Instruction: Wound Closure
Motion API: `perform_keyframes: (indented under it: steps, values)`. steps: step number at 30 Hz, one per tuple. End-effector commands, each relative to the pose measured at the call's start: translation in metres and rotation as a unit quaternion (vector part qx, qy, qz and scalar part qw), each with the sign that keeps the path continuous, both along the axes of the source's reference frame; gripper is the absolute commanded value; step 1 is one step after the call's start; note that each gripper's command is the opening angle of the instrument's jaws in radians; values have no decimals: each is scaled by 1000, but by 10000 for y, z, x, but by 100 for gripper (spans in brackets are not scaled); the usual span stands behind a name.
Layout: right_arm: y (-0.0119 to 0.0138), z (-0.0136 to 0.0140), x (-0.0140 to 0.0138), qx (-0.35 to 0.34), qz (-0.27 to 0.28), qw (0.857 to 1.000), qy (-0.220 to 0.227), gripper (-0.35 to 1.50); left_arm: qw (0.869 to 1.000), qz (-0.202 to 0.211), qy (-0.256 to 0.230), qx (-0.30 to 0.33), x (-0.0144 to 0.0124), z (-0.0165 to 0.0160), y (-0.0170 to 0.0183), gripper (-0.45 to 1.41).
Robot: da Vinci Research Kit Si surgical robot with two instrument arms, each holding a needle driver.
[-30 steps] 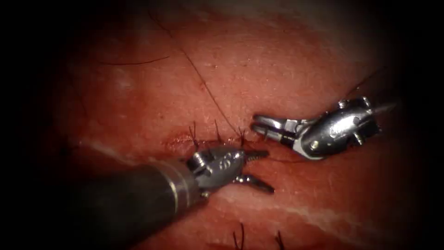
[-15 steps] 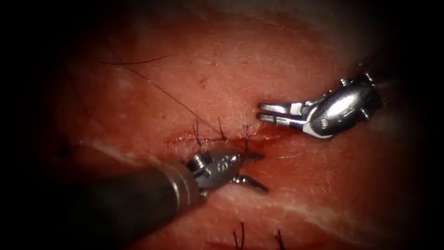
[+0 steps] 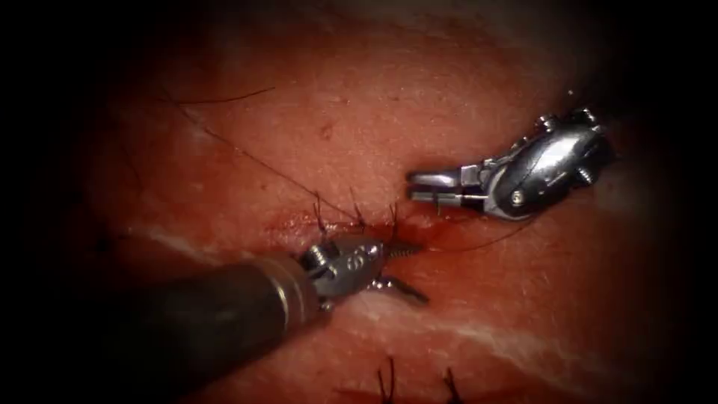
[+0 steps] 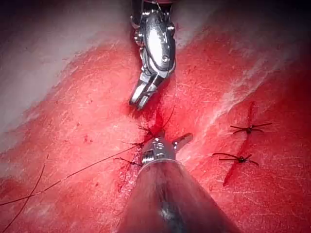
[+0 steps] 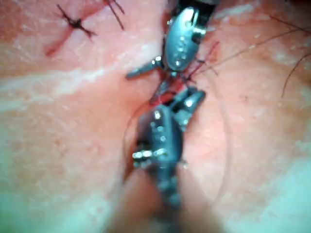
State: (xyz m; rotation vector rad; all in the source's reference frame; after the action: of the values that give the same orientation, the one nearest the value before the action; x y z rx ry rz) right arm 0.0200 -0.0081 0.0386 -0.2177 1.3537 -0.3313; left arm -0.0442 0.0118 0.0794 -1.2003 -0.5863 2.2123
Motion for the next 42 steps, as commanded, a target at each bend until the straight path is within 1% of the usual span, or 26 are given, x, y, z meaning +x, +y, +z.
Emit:
perform_keyframes:
  steps: [1, 8, 14, 16, 17, 18, 21, 22, 23, 24, 25, 27, 28, 29, 30, 31, 32, 33, 35, 36, 39, 41, 42]
  values:
    - [-7, 4, 3, -7, 7, 1000, 3, -35, 1000, 1, -1, 1, -7, 6, -6, 37]
    - [2, -6, 2, -17, 30, 999, 11, -35, 1000, 1, -1, 2, -6, 4, -6, 37]
    - [2, -10, 3, -15, 29, 999, 10, -35, 1000, 1, -2, 2, -6, 3, -6, 37]
    - [2, -10, 3, -6, 27, 1000, 7, -35, 1000, 1, -2, 2, -6, 3, -5, 37]
    - [2, -8, 4, 19, 20, 1000, -4, -35, 1000, 1, -2, 3, -6, 2, -5, 37]
    - [2, -8, 4, 19, 20, 1000, -4, -35, 1000, 1, -2, 3, -6, 2, -5, 37]
    - [1, -3, 4, 63, 16, 998, -19, -35, 1000, 0, -2, 3, -5, 0, -4, 37]
    - [1, 6, 4, 120, 18, 992, -36, -35, 1000, -1, -1, 2, -5, -1, -4, 37]
    - [1, 6, 4, 120, 18, 992, -36, -35, 1000, -1, -1, 2, -5, -1, -4, 37]
    - [3, 12, 3, 155, 27, 987, -40, -35, 1000, -1, -1, 2, -5, -1, -4, 37]
    - [4, 15, 3, 172, 32, 984, -41, -35, 1000, -1, -1, 2, -5, -1, -4, 37]
    - [5, 16, 2, 183, 36, 982, -43, -35, 1000, -1, -1, 2, -5, -1, -4, 37]
    - [7, 18, 3, 217, 45, 974, -48, -35, 1000, -1, -1, 2, -5, 0, -4, 37]
    - [7, 18, 3, 217, 45, 974, -48, -35, 1000, -1, -1, 2, -5, 0, -4, 37]
    - [6, 19, 5, 242, 47, 967, -60, -35, 1000, -1, -1, 2, -5, 0, -4, 37]
    - [6, 19, 5, 242, 47, 967, -60, -35, 1000, -1, -1, 2, -5, 0, -4, 37]
    - [5, 19, 6, 256, 50, 964, -61, -35, 1000, -1, -1, 2, -5, 0, -4, 37]
    - [5, 19, 6, 286, 56, 954, -66, -35, 1000, -1, -1, 2, -5, 0, -3, 37]
    - [6, 19, 6, 295, 55, 952, -66, -35, 1000, -1, -1, 2, -5, 0, -3, 37]
    - [5, 20, 8, 309, 44, 947, -77, -35, 1000, -1, -1, 2, -5, 0, -3, 37]
    - [-4, 22, 15, 344, 14, 936, -78, -35, 1000, -2, 0, 2, -4, 0, -3, 37]
    - [-14, 26, 18, 358, 0, 930, -82, -35, 1000, -2, 0, 2, -3, 0, -3, 37]
    - [-14, 26, 18, 358, 0, 930, -82, -35, 1000, -2, 0, 2, -3, 0, -3, 37]
